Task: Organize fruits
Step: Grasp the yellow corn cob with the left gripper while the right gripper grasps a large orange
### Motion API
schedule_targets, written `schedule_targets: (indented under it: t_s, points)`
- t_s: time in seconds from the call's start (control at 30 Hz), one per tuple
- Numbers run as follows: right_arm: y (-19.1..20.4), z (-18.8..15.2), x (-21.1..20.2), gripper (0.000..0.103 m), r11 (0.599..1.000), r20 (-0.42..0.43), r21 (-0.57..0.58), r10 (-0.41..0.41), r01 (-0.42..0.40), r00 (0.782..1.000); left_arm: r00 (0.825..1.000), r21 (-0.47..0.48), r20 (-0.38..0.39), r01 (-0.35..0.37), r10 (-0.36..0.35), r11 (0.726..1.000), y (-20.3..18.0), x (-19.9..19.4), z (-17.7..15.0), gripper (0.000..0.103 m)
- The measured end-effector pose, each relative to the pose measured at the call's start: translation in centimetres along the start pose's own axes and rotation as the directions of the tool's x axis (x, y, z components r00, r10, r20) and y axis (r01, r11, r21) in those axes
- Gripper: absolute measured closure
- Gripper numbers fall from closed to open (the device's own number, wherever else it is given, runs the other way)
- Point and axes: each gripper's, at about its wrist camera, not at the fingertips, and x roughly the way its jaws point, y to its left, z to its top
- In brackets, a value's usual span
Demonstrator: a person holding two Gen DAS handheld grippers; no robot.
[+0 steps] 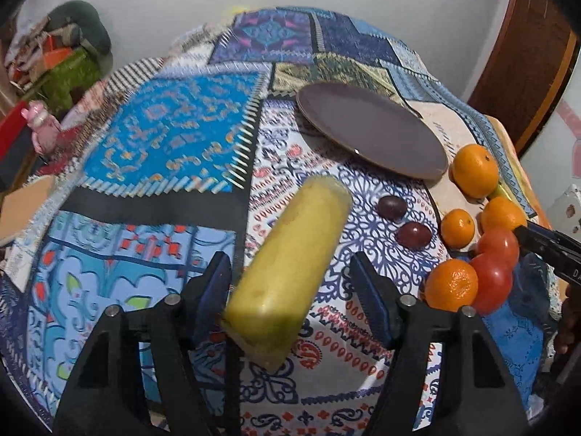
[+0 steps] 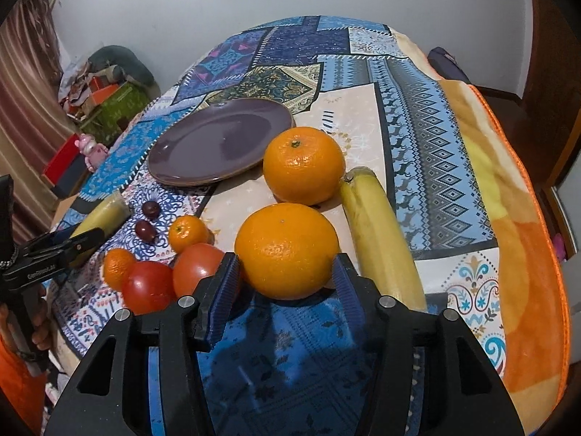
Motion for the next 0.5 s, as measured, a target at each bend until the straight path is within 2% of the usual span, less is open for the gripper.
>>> schedule_targets:
  t_s: [0.2, 0.27, 0.33, 0.43, 0.5]
  points:
    - [0.1, 0.5, 0.6, 0.048, 1.000, -0.009, -0.002, -0.003, 0.003, 1.000, 1.000, 0.031, -0.020, -0.001, 0.001, 1.000, -0.6, 0.6, 0.2, 0.038]
    - [0.0, 0.7, 0.9, 0.046, 1.000, -0.015, 0.007, -0.002, 0.002, 1.000, 1.000, 0.042, -0.024, 0.003, -0.002, 0.999, -0.9, 0.7, 0.3, 0.045]
    - [0.0, 1.0, 1.3, 0.043, 1.000, -0.020, 0.012, -0.008, 0.008, 1.000, 0.999, 0.046, -0.032, 0.012, -0.011, 0.999, -1.2, 0.6, 0.4, 0.060]
    - [0.1, 1.3, 1.7, 0.039, 1.000, -0.024, 0.004, -0.011, 0.011, 1.000, 0.996, 0.038, -0.051, 0.071, -0.069, 0.997, -1.5, 0.6, 0.4, 0.066]
    - [0.0, 1.5, 2.1, 0.038, 1.000, -0.029, 0.007, -0.004, 0.004, 1.000, 0.997, 0.054, -0.050, 0.069, -0.066, 0.996, -1.9, 0.6, 0.4, 0.066]
